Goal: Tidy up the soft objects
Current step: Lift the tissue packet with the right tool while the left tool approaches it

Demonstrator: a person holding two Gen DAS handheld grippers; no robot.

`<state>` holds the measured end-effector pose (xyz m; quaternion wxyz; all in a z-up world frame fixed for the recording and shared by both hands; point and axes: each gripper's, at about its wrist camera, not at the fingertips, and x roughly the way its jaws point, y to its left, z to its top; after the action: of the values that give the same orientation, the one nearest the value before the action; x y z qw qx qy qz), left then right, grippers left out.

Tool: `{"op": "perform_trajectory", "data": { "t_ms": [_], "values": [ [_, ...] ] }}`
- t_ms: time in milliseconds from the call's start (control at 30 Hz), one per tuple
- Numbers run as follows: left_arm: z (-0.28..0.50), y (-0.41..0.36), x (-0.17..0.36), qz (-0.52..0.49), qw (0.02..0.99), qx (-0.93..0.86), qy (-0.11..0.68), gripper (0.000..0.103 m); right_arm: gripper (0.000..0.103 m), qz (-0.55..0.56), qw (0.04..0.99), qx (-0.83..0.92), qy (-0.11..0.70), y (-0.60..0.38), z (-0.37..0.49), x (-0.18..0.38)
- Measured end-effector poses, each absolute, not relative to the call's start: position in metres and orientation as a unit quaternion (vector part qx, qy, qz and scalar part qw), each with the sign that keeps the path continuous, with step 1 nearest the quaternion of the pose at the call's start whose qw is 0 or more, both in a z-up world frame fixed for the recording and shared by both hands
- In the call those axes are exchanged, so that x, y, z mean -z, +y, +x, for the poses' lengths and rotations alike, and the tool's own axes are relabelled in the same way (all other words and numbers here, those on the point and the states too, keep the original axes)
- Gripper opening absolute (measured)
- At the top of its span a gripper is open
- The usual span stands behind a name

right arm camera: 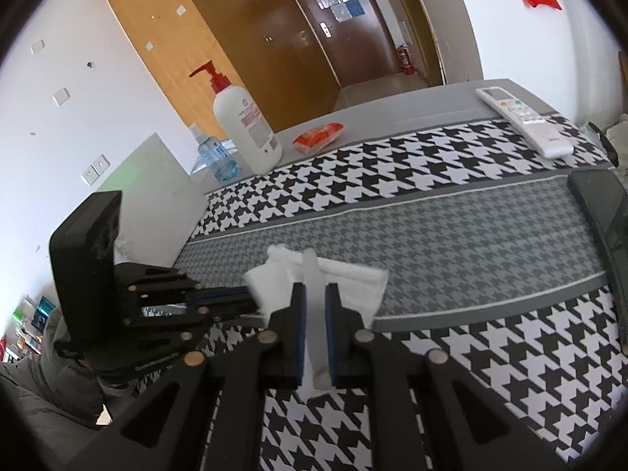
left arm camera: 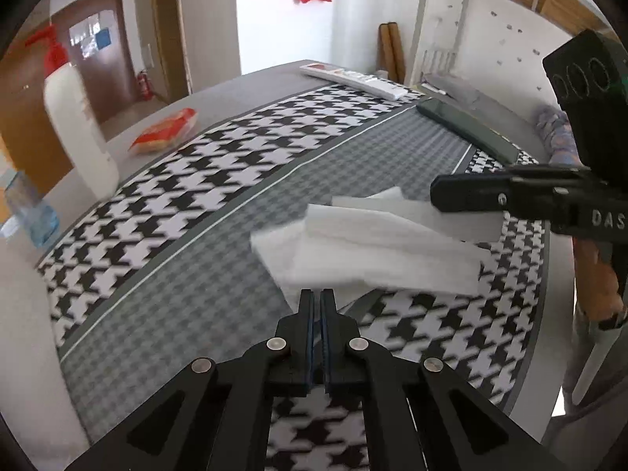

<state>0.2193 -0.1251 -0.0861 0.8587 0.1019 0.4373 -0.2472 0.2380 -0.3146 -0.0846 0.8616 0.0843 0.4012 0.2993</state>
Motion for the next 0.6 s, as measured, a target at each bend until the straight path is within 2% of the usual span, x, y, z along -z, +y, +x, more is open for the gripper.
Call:
{"op": "perform_trajectory", "data": {
  "t_ms": [300, 500, 567, 600],
  "values": [
    [0.199, -0.104, 0.083, 0.105, 0.862, 0.223, 0.444, 0.003, 0.012, 0.053, 0.861, -0.303, 0.405, -0.307, 0.233, 0.088],
    [0.191, -0.104, 0.069, 0.112, 0.874, 0.241, 0.406, 0.004, 0.013, 0.035, 0.864, -0.295, 0.405, -0.304, 0.231, 0.088],
    [0.192, -0.109, 0.067, 0.119, 0.874, 0.250, 0.400, 0.014, 0.014, 0.033, 0.867, -0.292, 0.403, -0.304, 0.231, 0.087],
    [0.194, -0.113, 0.067, 0.123, 0.872, 0.254, 0.399, 0.024, 0.016, 0.033, 0.869, -0.290, 0.400, -0.305, 0.231, 0.086]
  ]
}}
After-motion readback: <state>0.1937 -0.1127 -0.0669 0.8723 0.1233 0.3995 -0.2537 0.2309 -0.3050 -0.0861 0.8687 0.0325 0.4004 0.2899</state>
